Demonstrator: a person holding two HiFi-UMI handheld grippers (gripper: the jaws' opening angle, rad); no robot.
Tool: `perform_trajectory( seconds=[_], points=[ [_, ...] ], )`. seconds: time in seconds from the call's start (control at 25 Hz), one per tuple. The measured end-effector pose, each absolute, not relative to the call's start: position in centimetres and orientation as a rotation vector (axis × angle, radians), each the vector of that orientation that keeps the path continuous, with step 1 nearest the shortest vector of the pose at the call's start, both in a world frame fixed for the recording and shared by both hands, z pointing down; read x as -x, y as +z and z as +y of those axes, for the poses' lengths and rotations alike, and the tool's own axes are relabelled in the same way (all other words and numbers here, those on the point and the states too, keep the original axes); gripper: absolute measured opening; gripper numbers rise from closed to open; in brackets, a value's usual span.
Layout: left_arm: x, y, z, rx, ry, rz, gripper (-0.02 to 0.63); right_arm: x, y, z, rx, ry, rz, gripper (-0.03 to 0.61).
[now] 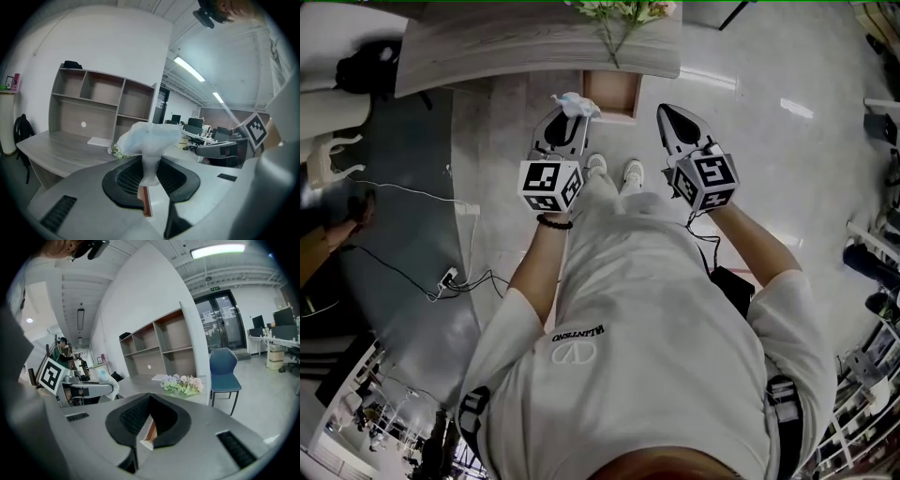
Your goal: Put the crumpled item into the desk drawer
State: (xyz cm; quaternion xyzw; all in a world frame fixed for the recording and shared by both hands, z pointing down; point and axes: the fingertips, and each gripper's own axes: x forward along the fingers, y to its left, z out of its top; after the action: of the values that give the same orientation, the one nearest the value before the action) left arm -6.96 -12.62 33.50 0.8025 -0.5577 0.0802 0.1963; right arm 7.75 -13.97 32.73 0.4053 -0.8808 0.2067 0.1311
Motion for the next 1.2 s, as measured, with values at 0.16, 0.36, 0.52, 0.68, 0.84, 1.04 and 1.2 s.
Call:
perform_trajectory(
  seconds=[0.16, 0.36, 0.52, 0.68, 0.84, 1.04, 1.2],
  points=[
    [6.8, 35.4, -14.2, -2.249, 0.239, -1.499, 0.084, -6.0, 34.5, -15.5, -1.192, 0.624, -2.530, -0.002],
    [6.6, 38.3, -15.2, -2.240, 0.265, -1.438, 0.084, -4.6, 36.7, -16.4, -1.220, 0.646, -2.500, -0.002],
    [6.6, 41.4, -15.6, -2.215, 0.297, -1.415, 0.084, -4.3, 39.1, -16.9, -1.243, 0.665, -2.460, -0.002],
    [6.3, 44.6, -15.8, -2.186, 0.322, -1.381, 0.083, -4.0, 41.9, -17.4, -1.273, 0.714, -2.416, -0.002],
    [5.9, 47.8, -17.1, -2.177, 0.331, -1.358, 0.084, -3.6, 45.2, -18.6, -1.269, 0.727, -2.393, -0.002],
    [4.6, 49.4, -18.3, -2.189, 0.349, -1.317, 0.084, -3.6, 47.4, -19.5, -1.287, 0.769, -2.356, -0.002],
    [4.3, 51.2, -19.0, -2.173, 0.350, -1.316, 0.084, -3.6, 49.5, -19.8, -1.292, 0.789, -2.338, -0.002]
  ],
)
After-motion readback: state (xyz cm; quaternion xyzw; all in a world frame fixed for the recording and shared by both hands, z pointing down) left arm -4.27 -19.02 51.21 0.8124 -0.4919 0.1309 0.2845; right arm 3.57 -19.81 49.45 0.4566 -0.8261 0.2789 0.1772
